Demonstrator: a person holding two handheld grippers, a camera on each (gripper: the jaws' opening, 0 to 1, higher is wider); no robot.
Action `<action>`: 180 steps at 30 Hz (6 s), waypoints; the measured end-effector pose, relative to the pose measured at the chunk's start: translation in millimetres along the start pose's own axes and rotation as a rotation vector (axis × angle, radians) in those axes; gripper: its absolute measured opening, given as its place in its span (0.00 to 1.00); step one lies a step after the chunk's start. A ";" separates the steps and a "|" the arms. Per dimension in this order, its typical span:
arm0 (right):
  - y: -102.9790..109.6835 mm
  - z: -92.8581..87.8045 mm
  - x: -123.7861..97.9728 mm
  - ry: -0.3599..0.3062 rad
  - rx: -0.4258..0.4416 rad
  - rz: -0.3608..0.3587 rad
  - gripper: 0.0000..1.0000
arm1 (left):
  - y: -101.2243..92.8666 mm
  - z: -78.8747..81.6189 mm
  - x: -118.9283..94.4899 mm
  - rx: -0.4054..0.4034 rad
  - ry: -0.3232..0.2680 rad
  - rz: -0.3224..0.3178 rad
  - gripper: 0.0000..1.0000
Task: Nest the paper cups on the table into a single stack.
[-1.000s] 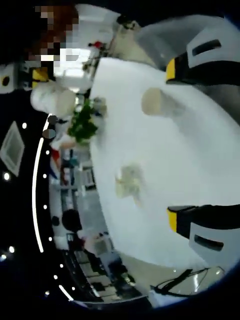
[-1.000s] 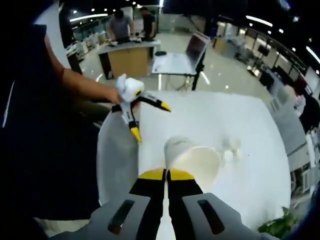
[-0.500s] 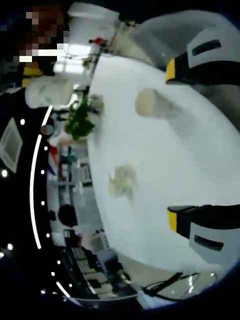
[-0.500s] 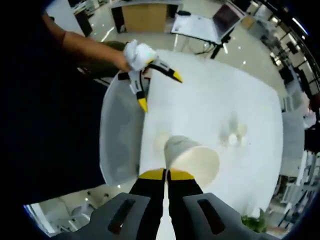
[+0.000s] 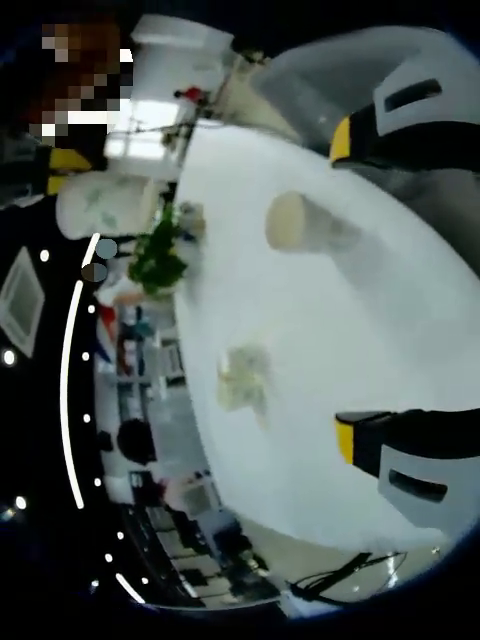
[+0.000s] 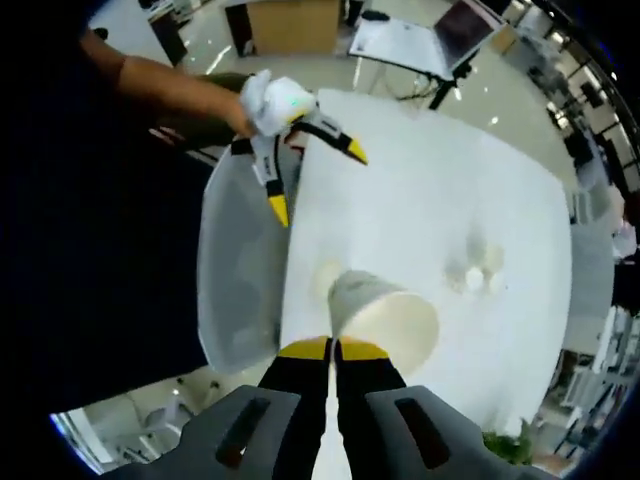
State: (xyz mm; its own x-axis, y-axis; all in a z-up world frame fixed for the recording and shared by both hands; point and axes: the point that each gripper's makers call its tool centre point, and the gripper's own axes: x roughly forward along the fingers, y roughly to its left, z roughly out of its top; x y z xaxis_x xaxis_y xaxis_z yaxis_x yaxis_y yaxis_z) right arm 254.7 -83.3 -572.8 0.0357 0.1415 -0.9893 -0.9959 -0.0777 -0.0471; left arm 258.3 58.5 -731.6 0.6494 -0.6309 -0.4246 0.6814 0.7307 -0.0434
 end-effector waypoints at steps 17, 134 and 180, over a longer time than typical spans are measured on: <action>11.9 -5.4 45.9 0.001 0.071 0.053 0.00 | -5.1 -4.2 -1.1 -0.014 0.004 -0.020 0.99; -58.7 -21.8 57.9 -0.831 0.383 -0.198 0.73 | -2.0 -1.6 3.9 0.002 -0.004 -0.010 0.99; -36.2 -155.1 108.0 -1.114 0.729 -0.615 1.00 | 12.7 6.7 3.6 0.032 -0.058 0.043 0.99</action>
State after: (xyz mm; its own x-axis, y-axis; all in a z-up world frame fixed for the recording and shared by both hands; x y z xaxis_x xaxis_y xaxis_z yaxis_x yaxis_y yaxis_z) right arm 307.6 -218.3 -699.4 0.7162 0.6662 -0.2079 -0.6809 0.7324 0.0010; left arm 271.5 63.8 -727.6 0.6961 -0.6139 -0.3722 0.6623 0.7492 0.0028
